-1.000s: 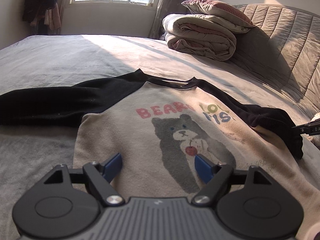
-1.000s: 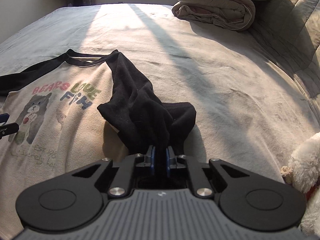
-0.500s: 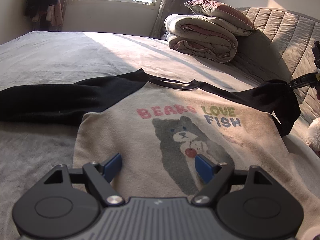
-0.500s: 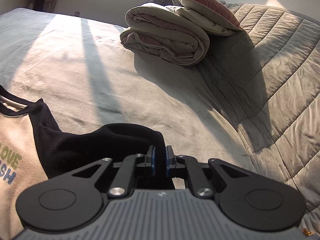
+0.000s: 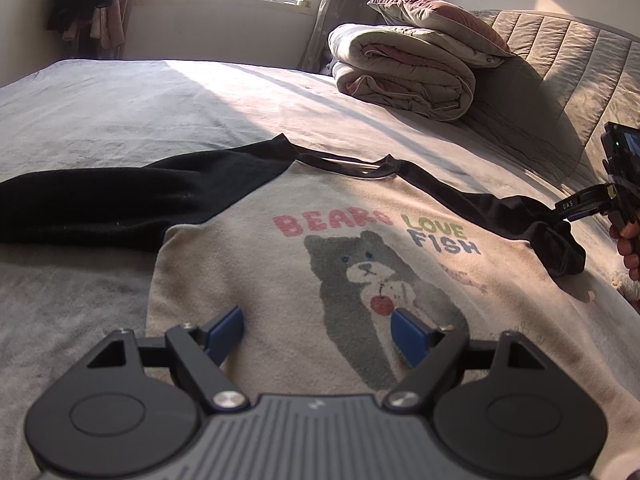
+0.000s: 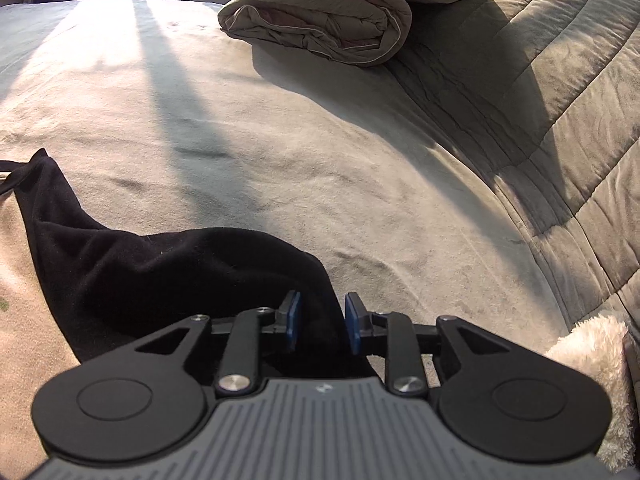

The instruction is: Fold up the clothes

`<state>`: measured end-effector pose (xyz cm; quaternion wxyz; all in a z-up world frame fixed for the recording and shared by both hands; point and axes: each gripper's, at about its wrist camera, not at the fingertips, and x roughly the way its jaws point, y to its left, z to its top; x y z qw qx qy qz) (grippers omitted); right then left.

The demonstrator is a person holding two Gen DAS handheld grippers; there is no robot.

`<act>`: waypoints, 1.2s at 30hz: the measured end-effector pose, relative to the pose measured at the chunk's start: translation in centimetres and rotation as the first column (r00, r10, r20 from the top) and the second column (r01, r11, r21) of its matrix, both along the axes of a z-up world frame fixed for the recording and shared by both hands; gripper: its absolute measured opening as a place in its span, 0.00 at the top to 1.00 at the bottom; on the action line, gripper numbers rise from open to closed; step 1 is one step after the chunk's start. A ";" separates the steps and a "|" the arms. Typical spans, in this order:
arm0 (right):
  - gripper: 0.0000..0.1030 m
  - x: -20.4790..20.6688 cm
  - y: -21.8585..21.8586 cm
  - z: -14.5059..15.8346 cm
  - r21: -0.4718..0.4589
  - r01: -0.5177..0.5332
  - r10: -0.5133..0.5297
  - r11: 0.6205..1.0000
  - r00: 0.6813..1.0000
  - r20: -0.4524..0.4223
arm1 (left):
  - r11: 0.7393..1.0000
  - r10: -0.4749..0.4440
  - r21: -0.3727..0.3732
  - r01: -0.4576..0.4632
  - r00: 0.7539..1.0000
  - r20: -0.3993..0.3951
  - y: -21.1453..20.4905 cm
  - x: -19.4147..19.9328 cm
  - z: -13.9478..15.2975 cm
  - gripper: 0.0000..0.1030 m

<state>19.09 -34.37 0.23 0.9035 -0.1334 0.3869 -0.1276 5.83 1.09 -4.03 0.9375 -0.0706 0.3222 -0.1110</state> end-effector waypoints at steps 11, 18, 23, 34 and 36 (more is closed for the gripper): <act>0.50 -7.5 1.0 1.6 0.255 0.002 0.006 0.967 0.999 -0.031 | 0.999 -0.005 -0.040 0.003 0.999 -0.048 1.4 -0.5 0.7 0.20; 0.50 -13.4 2.0 1.2 0.490 0.002 0.049 0.872 0.995 -0.091 | 0.999 -0.002 -0.053 0.000 0.998 -0.055 3.4 -2.2 1.1 0.21; 0.50 -18.2 2.4 1.1 0.575 0.019 0.047 0.818 0.994 -0.100 | 0.998 -0.004 -0.064 0.000 0.998 -0.061 5.2 -3.8 1.7 0.21; 0.50 -27.8 3.5 1.1 0.546 -0.035 0.061 0.837 0.998 -0.029 | 0.990 0.013 -0.133 -0.040 0.981 -0.196 10.3 -5.9 1.9 0.32; 0.50 -28.9 3.9 0.9 0.540 -0.042 0.064 0.840 0.998 -0.021 | 0.983 -0.001 -0.181 -0.042 0.973 -0.230 11.5 -6.3 1.8 0.34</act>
